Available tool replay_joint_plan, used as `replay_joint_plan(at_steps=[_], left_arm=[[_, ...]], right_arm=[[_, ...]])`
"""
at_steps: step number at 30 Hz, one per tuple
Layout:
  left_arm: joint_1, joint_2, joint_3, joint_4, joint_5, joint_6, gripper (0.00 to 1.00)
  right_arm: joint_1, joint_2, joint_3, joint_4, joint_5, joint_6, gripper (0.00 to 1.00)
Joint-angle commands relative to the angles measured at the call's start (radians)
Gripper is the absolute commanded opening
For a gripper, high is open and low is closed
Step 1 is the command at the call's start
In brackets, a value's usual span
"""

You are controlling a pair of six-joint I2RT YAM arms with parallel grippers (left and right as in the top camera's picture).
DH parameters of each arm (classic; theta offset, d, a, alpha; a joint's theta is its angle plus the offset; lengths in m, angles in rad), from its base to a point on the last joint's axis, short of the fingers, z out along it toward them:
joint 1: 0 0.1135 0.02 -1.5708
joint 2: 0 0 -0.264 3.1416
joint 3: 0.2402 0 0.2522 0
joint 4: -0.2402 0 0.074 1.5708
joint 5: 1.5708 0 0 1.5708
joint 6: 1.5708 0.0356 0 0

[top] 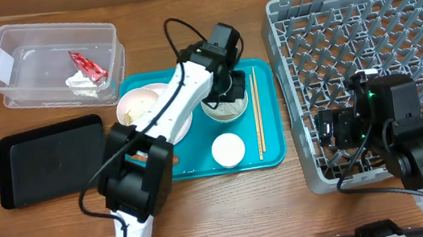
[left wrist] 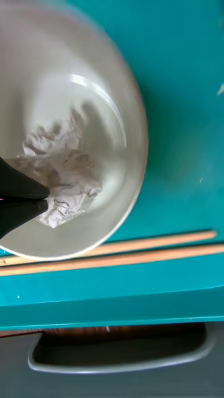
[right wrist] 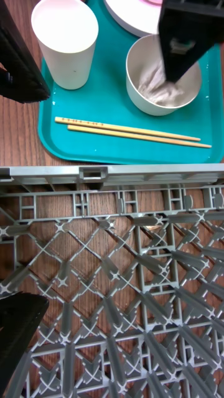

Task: Sort waste into correct bins and load items into the dishwasher
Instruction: 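Drop the crumpled tissue into the clear bin with the left gripper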

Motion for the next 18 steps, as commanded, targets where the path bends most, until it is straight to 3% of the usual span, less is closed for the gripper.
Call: replay_joint_plan(at_steps=[1, 11, 18], left_arm=[[0.069, -0.161, 0.01, 0.001, -0.006, 0.006, 0.04], [0.266, -0.383, 0.01, 0.021, -0.129, 0.011, 0.04], [0.502, -0.374, 0.009, 0.141, -0.266, 0.011, 0.04]], right_arm=[[-0.005, -0.004, 0.033, 0.005, 0.003, 0.004, 1.0], [-0.005, -0.004, 0.033, 0.005, 0.003, 0.004, 1.0], [-0.005, -0.003, 0.033, 0.005, 0.003, 0.003, 1.0]])
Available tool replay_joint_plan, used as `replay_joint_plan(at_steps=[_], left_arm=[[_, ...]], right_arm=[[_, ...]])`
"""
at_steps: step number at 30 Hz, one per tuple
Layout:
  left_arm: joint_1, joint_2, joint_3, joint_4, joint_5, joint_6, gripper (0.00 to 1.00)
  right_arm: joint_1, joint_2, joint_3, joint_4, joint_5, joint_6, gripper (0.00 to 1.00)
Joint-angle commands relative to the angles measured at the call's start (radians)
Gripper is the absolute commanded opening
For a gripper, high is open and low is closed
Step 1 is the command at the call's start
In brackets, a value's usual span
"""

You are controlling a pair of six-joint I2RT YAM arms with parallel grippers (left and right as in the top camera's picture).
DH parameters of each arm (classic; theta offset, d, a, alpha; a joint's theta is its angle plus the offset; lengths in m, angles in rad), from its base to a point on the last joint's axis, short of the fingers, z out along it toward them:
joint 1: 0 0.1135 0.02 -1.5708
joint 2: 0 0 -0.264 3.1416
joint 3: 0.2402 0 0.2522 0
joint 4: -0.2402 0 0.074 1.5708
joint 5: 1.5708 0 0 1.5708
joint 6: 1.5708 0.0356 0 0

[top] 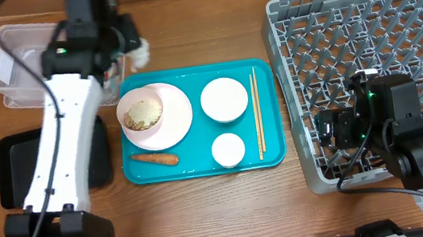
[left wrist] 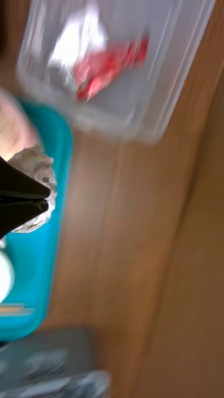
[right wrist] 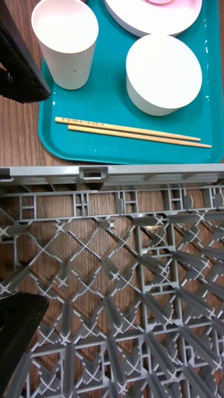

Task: Sort waste into correct bins and load items into the dishwasher
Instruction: 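Drop the crumpled tissue into the clear bin with the left gripper, then grasp the white cup on the teal tray with the left gripper and lift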

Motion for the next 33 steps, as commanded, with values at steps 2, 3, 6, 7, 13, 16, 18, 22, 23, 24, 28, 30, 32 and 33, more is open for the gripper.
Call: replay_joint_plan(at_steps=[2, 3, 6, 7, 13, 16, 18, 22, 23, 24, 28, 30, 32, 33], left_arm=[[0.122, 0.035, 0.01, 0.068, -0.087, 0.011, 0.04], [0.139, 0.047, 0.01, 0.076, -0.088, 0.011, 0.04], [0.186, 0.082, 0.01, 0.09, -0.087, 0.008, 0.04], [0.201, 0.096, 0.01, 0.091, -0.087, 0.007, 0.04], [0.233, 0.14, 0.012, 0.101, -0.074, 0.008, 0.41], [0.227, 0.106, 0.025, 0.076, 0.03, 0.008, 0.44], [0.217, 0.075, 0.026, 0.033, 0.13, 0.008, 0.44], [0.154, 0.045, 0.026, -0.138, 0.206, 0.022, 0.44], [0.111, 0.053, 0.026, -0.232, 0.195, 0.042, 0.44], [0.086, 0.06, 0.025, -0.284, 0.185, 0.045, 0.44], [-0.002, 0.079, -0.003, -0.339, 0.176, 0.045, 0.45], [-0.052, 0.087, -0.02, -0.322, 0.17, 0.045, 0.45], [-0.101, 0.098, -0.027, -0.304, 0.153, 0.045, 0.46], [-0.13, 0.109, -0.028, -0.294, 0.141, 0.045, 0.48]], right_arm=[[-0.005, -0.003, 0.033, 0.005, 0.003, 0.004, 1.0], [-0.005, -0.003, 0.033, 0.005, 0.003, 0.004, 1.0], [-0.005, -0.003, 0.033, 0.005, 0.003, 0.004, 1.0], [-0.005, -0.003, 0.033, 0.005, 0.003, 0.004, 1.0], [-0.005, -0.003, 0.033, 0.005, 0.003, 0.004, 1.0], [-0.005, -0.003, 0.033, 0.005, 0.003, 0.004, 1.0], [-0.005, -0.003, 0.033, 0.005, 0.003, 0.004, 1.0], [-0.005, -0.003, 0.033, 0.005, 0.003, 0.004, 1.0], [-0.005, -0.003, 0.033, 0.005, 0.003, 0.004, 1.0], [-0.005, -0.003, 0.033, 0.005, 0.003, 0.004, 1.0], [-0.005, -0.003, 0.033, 0.005, 0.002, 0.004, 1.0], [-0.005, -0.003, 0.033, 0.005, 0.002, 0.004, 1.0], [-0.005, -0.003, 0.033, 0.005, 0.002, 0.004, 1.0], [-0.005, -0.003, 0.033, 0.004, 0.002, 0.004, 1.0]])
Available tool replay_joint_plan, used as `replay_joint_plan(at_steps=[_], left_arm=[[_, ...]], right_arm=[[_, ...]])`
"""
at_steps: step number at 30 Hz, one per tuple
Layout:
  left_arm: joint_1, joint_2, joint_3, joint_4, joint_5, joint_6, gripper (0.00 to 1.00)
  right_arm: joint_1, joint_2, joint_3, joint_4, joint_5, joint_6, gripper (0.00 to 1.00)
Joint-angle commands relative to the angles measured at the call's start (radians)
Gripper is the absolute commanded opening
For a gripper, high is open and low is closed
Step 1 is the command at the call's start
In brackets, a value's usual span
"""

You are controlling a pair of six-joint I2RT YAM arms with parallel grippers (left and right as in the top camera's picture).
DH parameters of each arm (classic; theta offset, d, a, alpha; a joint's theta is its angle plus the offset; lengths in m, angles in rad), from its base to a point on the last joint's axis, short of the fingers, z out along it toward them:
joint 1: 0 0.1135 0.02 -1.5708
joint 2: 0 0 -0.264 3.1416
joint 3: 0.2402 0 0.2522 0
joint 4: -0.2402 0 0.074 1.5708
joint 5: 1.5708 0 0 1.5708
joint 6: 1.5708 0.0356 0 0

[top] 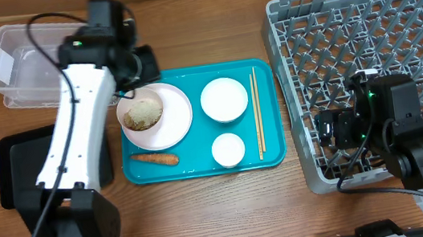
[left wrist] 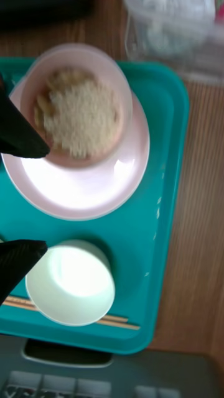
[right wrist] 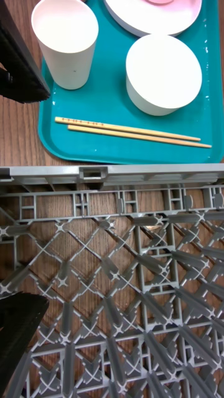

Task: Sort waste into correct bins and load items into the dishwasher
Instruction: 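Grasp the white cup on the teal tray with the left gripper and lift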

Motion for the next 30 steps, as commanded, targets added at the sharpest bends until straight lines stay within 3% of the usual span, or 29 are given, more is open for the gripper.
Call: replay_joint_plan(at_steps=[1, 7, 16, 20, 30], left_arm=[[-0.08, 0.034, -0.021, 0.023, -0.021, 0.019, 0.49], [-0.183, 0.108, -0.021, 0.05, -0.084, -0.025, 0.49], [-0.229, 0.207, -0.021, 0.016, -0.056, -0.045, 0.46], [-0.229, 0.195, -0.018, -0.039, 0.026, -0.044, 0.47], [-0.283, 0.095, -0.018, -0.289, 0.031, -0.045, 0.53]], right_arm=[[-0.005, -0.004, 0.033, 0.004, 0.002, 0.004, 1.0], [-0.005, -0.004, 0.033, -0.01, 0.002, 0.004, 1.0], [-0.005, -0.003, 0.033, -0.009, 0.002, 0.004, 1.0], [-0.005, -0.004, 0.033, -0.009, 0.002, 0.004, 1.0], [-0.005, -0.004, 0.033, -0.009, 0.002, 0.004, 1.0]])
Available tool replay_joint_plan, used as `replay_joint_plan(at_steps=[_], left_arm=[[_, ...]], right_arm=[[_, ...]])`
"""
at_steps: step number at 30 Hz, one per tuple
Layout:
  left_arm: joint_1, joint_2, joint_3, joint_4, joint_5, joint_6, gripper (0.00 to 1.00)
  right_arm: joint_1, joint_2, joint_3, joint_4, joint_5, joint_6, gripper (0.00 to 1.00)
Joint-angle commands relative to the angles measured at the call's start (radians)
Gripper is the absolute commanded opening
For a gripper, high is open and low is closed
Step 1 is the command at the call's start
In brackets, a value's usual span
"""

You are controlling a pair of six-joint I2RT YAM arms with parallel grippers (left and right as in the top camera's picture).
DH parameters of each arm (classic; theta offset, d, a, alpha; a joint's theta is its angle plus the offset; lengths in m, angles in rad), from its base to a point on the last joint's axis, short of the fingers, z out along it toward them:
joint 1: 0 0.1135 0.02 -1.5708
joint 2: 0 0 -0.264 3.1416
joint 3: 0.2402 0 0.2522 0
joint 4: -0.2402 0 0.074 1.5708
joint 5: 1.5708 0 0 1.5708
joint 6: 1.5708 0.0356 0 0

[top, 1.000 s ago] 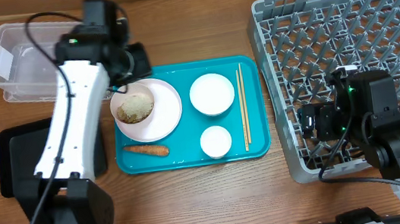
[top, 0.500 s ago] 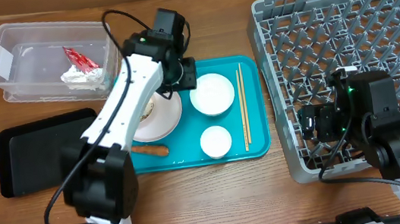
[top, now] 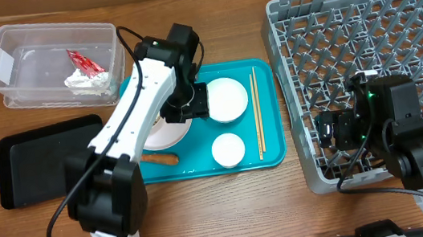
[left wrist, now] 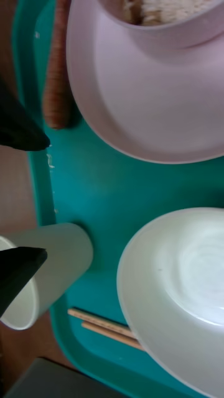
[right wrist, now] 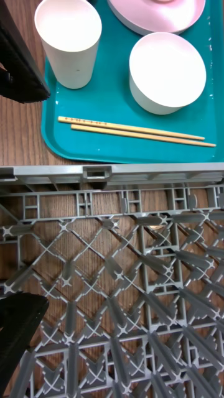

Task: Sort waste into correct bins and load items into the dishwasher
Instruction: 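Grasp the white cup on the teal tray with the left gripper and lift, then hand the white cup from the left gripper to the right gripper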

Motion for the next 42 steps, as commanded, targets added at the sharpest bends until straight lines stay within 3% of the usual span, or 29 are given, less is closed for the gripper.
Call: replay_joint_plan(at_steps=[1, 10, 19, 22, 25, 26, 30, 32, 34, 37, 42], left_arm=[[-0.052, -0.052, 0.0, -0.06, 0.018, -0.014, 0.53], [-0.172, -0.051, -0.056, -0.063, -0.077, -0.068, 0.55], [-0.185, -0.051, -0.178, 0.024, -0.109, -0.09, 0.54], [-0.185, -0.051, -0.24, 0.097, -0.062, -0.089, 0.41], [-0.185, -0.051, -0.253, 0.129, -0.036, -0.089, 0.09], [-0.183, -0.053, -0.246, 0.132, -0.023, -0.082, 0.04], [-0.167, -0.054, -0.195, 0.095, 0.001, -0.031, 0.04], [-0.146, -0.056, -0.15, 0.06, 0.023, 0.009, 0.04], [-0.109, -0.058, -0.097, 0.04, 0.097, 0.058, 0.04], [-0.04, -0.058, -0.041, 0.063, 0.303, 0.14, 0.04], [0.084, -0.055, -0.032, 0.205, 0.813, 0.189, 0.04]], right_arm=[[-0.005, -0.004, 0.033, 0.002, 0.002, 0.004, 1.0], [-0.005, -0.004, 0.033, 0.002, 0.002, 0.004, 1.0], [-0.004, -0.004, 0.033, 0.002, 0.002, 0.004, 1.0], [-0.005, -0.004, 0.033, 0.002, 0.002, 0.004, 1.0], [-0.005, -0.004, 0.033, 0.002, 0.002, 0.004, 1.0], [-0.005, -0.004, 0.033, 0.002, 0.003, 0.004, 1.0], [-0.005, -0.004, 0.033, -0.001, 0.061, 0.009, 1.0], [-0.008, -0.003, 0.033, 0.0, 0.215, 0.114, 1.0], [-0.024, -0.003, 0.033, 0.001, 0.348, 0.237, 1.0], [-0.069, -0.003, 0.033, 0.034, 0.337, 0.289, 1.0], [-0.178, 0.032, 0.033, 0.154, -0.069, 0.166, 1.0]])
